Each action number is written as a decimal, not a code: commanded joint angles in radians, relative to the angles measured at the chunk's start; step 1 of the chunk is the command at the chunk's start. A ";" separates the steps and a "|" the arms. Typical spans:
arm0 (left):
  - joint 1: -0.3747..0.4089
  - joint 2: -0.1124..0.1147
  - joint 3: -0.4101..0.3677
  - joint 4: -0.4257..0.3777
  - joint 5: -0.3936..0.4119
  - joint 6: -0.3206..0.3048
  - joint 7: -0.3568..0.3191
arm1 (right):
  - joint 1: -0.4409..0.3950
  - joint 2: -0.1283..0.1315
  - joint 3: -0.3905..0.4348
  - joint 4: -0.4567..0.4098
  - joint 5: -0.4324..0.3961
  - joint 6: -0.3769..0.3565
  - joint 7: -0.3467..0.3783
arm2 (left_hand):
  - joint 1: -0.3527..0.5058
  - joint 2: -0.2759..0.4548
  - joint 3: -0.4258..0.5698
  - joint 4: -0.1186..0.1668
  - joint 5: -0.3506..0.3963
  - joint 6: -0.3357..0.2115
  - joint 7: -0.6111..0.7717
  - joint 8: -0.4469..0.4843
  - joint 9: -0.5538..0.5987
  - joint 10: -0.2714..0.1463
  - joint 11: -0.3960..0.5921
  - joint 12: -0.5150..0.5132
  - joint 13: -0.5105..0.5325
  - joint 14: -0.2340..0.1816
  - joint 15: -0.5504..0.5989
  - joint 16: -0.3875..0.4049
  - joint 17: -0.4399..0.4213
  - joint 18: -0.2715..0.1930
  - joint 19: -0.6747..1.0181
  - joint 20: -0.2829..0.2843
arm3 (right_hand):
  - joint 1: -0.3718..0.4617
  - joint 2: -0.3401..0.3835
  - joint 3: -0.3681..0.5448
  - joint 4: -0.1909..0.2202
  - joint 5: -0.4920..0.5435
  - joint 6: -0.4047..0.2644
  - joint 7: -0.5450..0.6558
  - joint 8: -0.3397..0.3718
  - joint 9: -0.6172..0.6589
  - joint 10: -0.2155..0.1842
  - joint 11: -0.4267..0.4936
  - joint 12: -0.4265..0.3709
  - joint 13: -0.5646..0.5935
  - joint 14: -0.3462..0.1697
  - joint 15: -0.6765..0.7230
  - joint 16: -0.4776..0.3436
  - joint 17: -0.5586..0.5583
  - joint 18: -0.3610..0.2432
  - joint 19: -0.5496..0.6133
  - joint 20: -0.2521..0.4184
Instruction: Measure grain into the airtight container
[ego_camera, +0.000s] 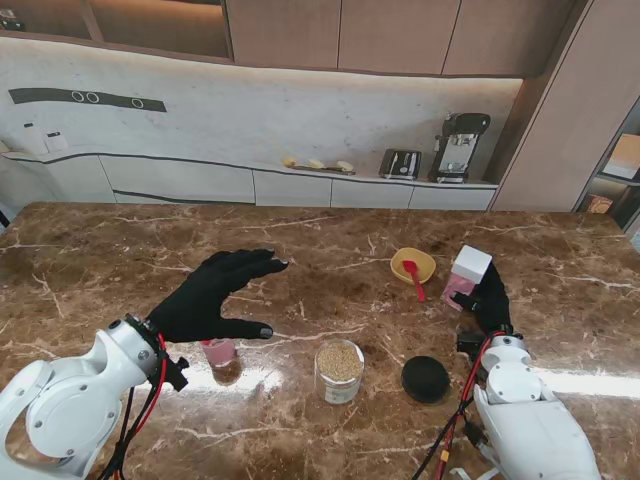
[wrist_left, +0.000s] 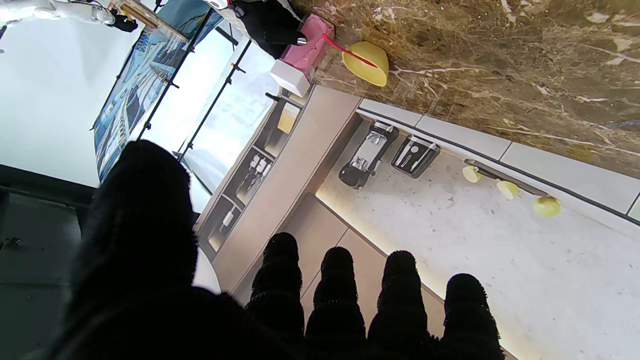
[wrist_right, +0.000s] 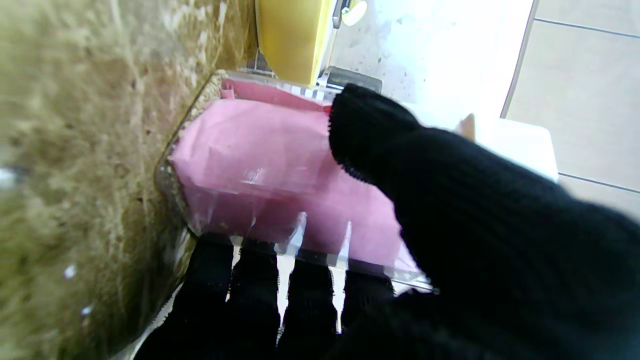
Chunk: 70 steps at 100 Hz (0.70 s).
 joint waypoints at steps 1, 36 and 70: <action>0.009 0.000 0.003 0.008 0.002 0.002 0.003 | -0.024 0.010 0.004 -0.009 -0.007 0.006 0.018 | 0.009 0.039 -0.030 0.039 -0.003 0.011 -0.024 0.004 -0.042 -0.013 -0.027 -0.006 -0.053 -0.041 -0.031 -0.013 0.005 -0.030 -0.038 -0.008 | -0.039 -0.034 -0.017 0.015 -0.043 -0.004 -0.026 -0.012 -0.034 -0.003 -0.015 -0.021 -0.037 -0.026 -0.020 -0.025 -0.032 0.003 -0.051 0.003; 0.011 0.000 0.002 0.015 -0.036 -0.010 -0.003 | -0.113 0.033 0.057 -0.129 -0.038 0.001 0.014 | 0.020 0.026 -0.025 0.040 -0.008 0.036 -0.019 0.000 -0.040 -0.010 -0.029 -0.010 -0.061 -0.065 -0.040 -0.032 0.018 -0.120 -0.048 -0.028 | -0.113 -0.032 -0.076 -0.001 -0.081 -0.018 -0.090 -0.010 -0.075 -0.008 -0.053 -0.054 -0.125 -0.031 -0.075 -0.055 -0.099 -0.016 -0.096 0.024; -0.014 -0.017 0.060 0.040 -0.039 -0.081 0.101 | -0.324 0.071 0.173 -0.401 -0.239 0.004 -0.046 | -0.002 -0.042 0.040 0.032 0.129 0.181 0.073 -0.003 0.031 0.070 0.068 -0.067 0.045 -0.022 -0.011 -0.088 0.108 -0.184 0.059 -0.115 | -0.176 0.016 -0.144 0.004 -0.028 0.063 -0.069 0.061 -0.016 0.005 -0.064 -0.047 -0.058 -0.009 -0.084 -0.048 -0.072 0.019 -0.109 0.073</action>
